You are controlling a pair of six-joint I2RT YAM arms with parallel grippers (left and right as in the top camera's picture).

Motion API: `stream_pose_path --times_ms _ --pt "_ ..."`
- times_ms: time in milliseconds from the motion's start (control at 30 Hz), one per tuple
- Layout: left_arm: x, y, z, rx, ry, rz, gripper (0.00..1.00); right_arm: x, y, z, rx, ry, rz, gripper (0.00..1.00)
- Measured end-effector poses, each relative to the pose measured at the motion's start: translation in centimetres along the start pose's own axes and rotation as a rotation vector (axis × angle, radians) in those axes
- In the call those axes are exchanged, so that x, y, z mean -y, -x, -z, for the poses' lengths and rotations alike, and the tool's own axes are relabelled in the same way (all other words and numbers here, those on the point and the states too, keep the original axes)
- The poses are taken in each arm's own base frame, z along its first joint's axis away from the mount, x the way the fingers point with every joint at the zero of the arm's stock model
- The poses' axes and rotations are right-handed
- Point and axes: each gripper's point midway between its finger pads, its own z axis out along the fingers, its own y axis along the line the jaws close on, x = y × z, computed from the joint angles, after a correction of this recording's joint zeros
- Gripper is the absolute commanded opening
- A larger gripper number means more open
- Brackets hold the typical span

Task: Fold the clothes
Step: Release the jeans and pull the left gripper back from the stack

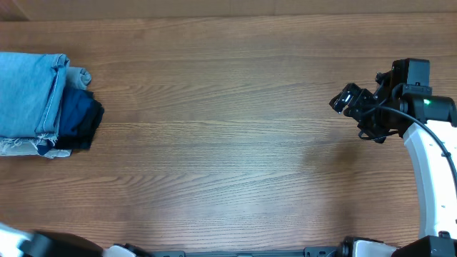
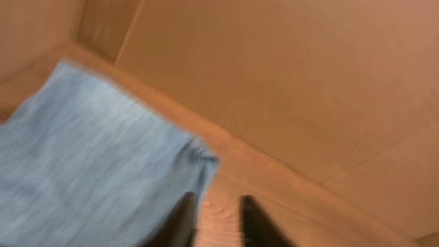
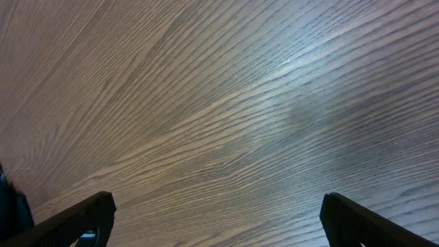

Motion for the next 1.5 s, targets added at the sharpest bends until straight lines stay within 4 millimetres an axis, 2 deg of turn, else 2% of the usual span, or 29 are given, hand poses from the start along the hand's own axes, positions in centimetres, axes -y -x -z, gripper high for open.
stream_pose_path --times_ms 67,133,200,267,333,367,500,567,600,767,900,967,1000,1067,1100,1133,1200,1233,1267,1300,1333,1367,1400,1467,1500 --pt "3.0 -0.2 -1.3 -0.026 0.073 -0.094 0.04 0.0 0.0 0.0 0.001 0.000 0.000 1.00" --pt "2.6 -1.5 -4.0 -0.086 0.194 -0.136 0.04 0.0 0.0 0.0 -0.002 0.000 0.000 1.00" --pt "0.9 -2.5 -7.6 -0.137 0.319 -0.212 0.04 0.0 -0.1 0.0 -0.003 0.000 -0.001 1.00" --pt "-1.2 -3.7 -11.0 -0.186 0.411 -0.267 0.04 0.1 -0.2 0.0 -0.008 -0.002 -0.002 1.00" --pt "-3.5 -4.3 -13.7 -0.204 0.472 -0.306 0.08 0.2 -0.4 0.0 -0.017 -0.006 -0.006 1.00" --pt "-5.6 -4.9 -15.5 -0.214 0.510 -0.321 0.10 0.2 -0.5 0.0 -0.022 -0.008 -0.007 1.00" --pt "-12.6 -7.9 -19.8 -0.258 0.624 -0.321 0.13 0.4 -0.9 0.0 -0.038 -0.016 -0.013 1.00" --pt "-16.3 -11.0 -21.8 -0.314 0.673 -0.305 0.09 0.6 -1.5 0.1 -0.059 -0.025 -0.020 1.00" --pt "-17.7 -11.7 -22.9 -0.326 0.686 -0.304 0.06 0.8 -1.7 0.1 -0.067 -0.030 -0.023 1.00" --pt "-18.6 -12.4 -24.2 -0.352 0.698 -0.303 0.04 1.0 -2.2 0.1 -0.089 -0.041 -0.031 1.00" --pt "-17.9 -12.0 -23.4 -0.369 0.700 -0.296 0.04 1.2 -2.5 0.2 -0.102 -0.047 -0.036 1.00" --pt "-16.4 -11.8 -21.5 -0.406 0.702 -0.281 0.06 1.2 -2.6 0.2 -0.106 -0.049 -0.037 1.00" --pt "-15.1 -12.0 -20.4 -0.432 0.693 -0.272 0.13 1.1 -2.6 0.2 -0.103 -0.046 -0.022 1.00" --pt "-11.6 -11.0 -17.8 -0.436 0.669 -0.276 0.24 0.9 -2.3 0.2 -0.093 -0.034 0.054 1.00" --pt "-9.5 -10.0 -16.8 -0.413 0.649 -0.284 0.22 0.7 -2.0 0.3 -0.084 -0.028 0.100 1.00" --pt "-5.8 -8.1 -15.5 -0.359 0.606 -0.317 0.16 0.2 -1.2 0.8 -0.056 -0.014 0.164 1.00" --pt "4.1 -4.1 -11.6 -0.209 0.462 -0.413 0.15 -1.4 0.8 2.5 0.027 0.017 0.266 1.00" --pt "7.5 -3.5 -9.9 -0.173 0.406 -0.440 0.16 -2.3 1.7 3.7 0.075 0.032 0.300 1.00" --pt "11.4 -3.9 -7.8 -0.158 0.336 -0.469 0.19 -3.6 2.8 5.7 0.141 0.054 0.344 1.00" --pt "14.9 -4.9 -5.7 -0.162 0.269 -0.499 0.25 -4.7 3.4 7.7 0.198 0.076 0.380 1.00" --pt "17.3 -6.1 -4.3 -0.175 0.216 -0.520 0.39 -5.8 4.0 9.9 0.267 0.101 0.414 1.00" --pt "19.5 -7.3 -2.9 -0.188 0.159 -0.547 0.59 -7.1 4.2 12.8 0.345 0.132 0.453 1.00" --pt "21.3 -8.8 -1.6 -0.216 0.105 -0.567 1.00 -8.1 3.9 15.7 0.420 0.159 0.486 1.00" --pt "23.5 -11.3 -0.1 -0.275 0.028 -0.597 1.00 -9.3 2.7 20.1 0.534 0.202 0.534 1.00" --pt "24.1 -12.4 0.5 -0.307 0.004 -0.605 1.00 -9.5 1.9 21.6 0.570 0.216 0.551 1.00"
